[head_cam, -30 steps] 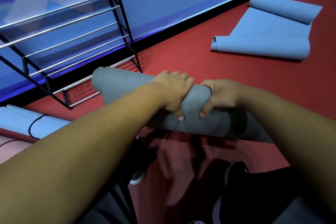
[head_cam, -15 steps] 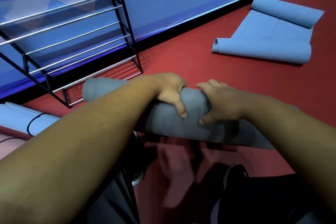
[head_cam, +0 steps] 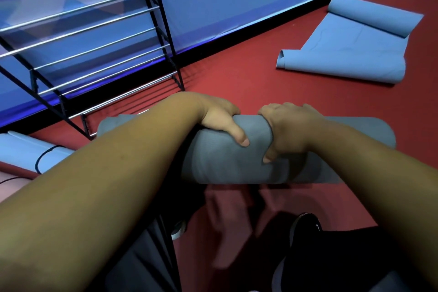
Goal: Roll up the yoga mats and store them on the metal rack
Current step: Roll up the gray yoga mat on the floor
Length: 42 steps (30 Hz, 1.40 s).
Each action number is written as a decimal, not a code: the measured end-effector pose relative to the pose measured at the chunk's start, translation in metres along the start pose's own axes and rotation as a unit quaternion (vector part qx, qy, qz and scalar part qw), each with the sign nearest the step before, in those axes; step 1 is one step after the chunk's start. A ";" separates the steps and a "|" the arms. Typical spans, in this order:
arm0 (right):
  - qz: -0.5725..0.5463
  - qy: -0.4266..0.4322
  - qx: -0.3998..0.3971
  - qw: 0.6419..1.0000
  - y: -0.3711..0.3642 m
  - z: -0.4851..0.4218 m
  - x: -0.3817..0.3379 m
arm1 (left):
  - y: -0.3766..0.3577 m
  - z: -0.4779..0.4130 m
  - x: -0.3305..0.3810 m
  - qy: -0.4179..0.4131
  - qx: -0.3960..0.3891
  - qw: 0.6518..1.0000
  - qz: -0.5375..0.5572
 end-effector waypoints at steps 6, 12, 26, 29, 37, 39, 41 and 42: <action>-0.149 -0.003 -0.074 0.986 0.002 -0.004 0.015 | 0.002 0.006 0.020 -0.025 0.070 0.978 -0.196; -0.270 0.003 -0.119 0.956 0.002 0.001 0.021 | -0.007 0.010 0.049 -0.006 0.148 0.926 -0.348; -0.081 0.027 -0.052 0.995 0.002 0.006 0.006 | 0.015 0.004 0.010 0.010 0.071 0.991 -0.114; -0.019 0.016 -0.031 0.999 -0.005 0.010 0.004 | 0.021 0.006 -0.001 0.013 0.067 0.997 -0.043; 0.027 0.026 0.051 0.998 -0.003 0.018 -0.009 | 0.008 0.019 -0.017 0.019 -0.041 0.989 0.141; 0.026 0.024 0.056 0.998 0.000 0.017 -0.011 | 0.004 0.019 -0.019 0.022 -0.055 0.986 0.156; 0.013 0.032 0.056 0.998 0.001 0.016 -0.011 | 0.000 0.019 -0.021 0.025 -0.061 0.984 0.166; 0.004 0.034 0.050 0.998 0.002 0.014 -0.011 | -0.002 0.019 -0.022 0.024 -0.062 0.983 0.170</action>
Point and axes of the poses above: each hand's wrist, its own z-axis away from the middle knuckle, its own y-axis out of the back of the hand, x = y × z, the point moved 7 cm from there along -z, towards the middle knuckle, and after that the axes turned 9 degrees about -y, right-handed, at the moved point
